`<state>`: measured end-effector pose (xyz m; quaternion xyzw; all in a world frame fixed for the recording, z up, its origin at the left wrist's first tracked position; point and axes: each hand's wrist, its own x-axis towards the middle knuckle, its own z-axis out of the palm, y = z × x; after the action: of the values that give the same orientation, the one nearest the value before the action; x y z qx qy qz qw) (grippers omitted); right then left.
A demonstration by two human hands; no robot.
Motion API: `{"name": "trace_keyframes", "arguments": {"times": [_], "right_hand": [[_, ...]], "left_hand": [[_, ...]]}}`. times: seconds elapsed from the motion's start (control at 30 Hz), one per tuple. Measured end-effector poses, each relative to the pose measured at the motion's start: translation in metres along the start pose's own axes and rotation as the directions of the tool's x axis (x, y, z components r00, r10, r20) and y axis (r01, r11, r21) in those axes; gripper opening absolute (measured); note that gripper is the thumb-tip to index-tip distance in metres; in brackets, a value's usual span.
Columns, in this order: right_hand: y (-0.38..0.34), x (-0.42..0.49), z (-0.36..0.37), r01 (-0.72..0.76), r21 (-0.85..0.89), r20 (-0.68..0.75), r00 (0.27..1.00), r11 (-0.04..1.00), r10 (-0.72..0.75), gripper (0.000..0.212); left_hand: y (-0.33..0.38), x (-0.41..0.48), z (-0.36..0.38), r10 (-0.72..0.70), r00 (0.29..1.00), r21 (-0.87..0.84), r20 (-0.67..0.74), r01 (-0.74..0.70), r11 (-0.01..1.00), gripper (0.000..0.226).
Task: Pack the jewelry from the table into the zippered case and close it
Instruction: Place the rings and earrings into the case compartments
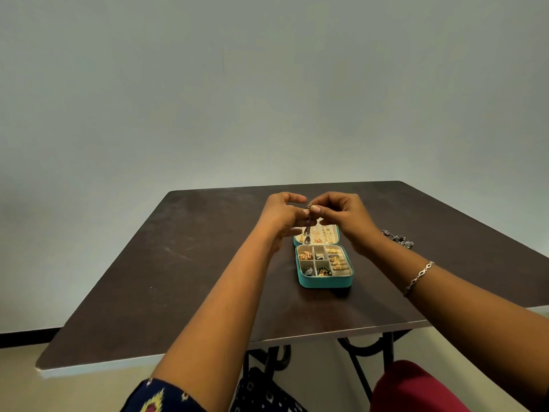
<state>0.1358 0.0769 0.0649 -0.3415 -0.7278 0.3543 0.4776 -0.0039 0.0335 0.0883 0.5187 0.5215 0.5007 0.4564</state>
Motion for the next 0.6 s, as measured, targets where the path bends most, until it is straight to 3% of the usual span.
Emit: {"name": "trace_keyframes", "arguments": {"times": [0.37,0.6], "right_hand": [[0.031,0.001,-0.01,-0.053,-0.074,-0.036,0.998,0.996,0.051,0.006],[0.051,-0.001,-0.006,-0.076,-0.217,-0.038,0.997,0.973,0.07,0.004]], "left_hand": [[-0.003,0.003,0.001,-0.039,0.999,0.071,-0.007,0.039,0.997,0.021],[-0.007,0.005,0.002,-0.033,0.999,0.084,-0.014,0.034,0.996,0.019]]}}
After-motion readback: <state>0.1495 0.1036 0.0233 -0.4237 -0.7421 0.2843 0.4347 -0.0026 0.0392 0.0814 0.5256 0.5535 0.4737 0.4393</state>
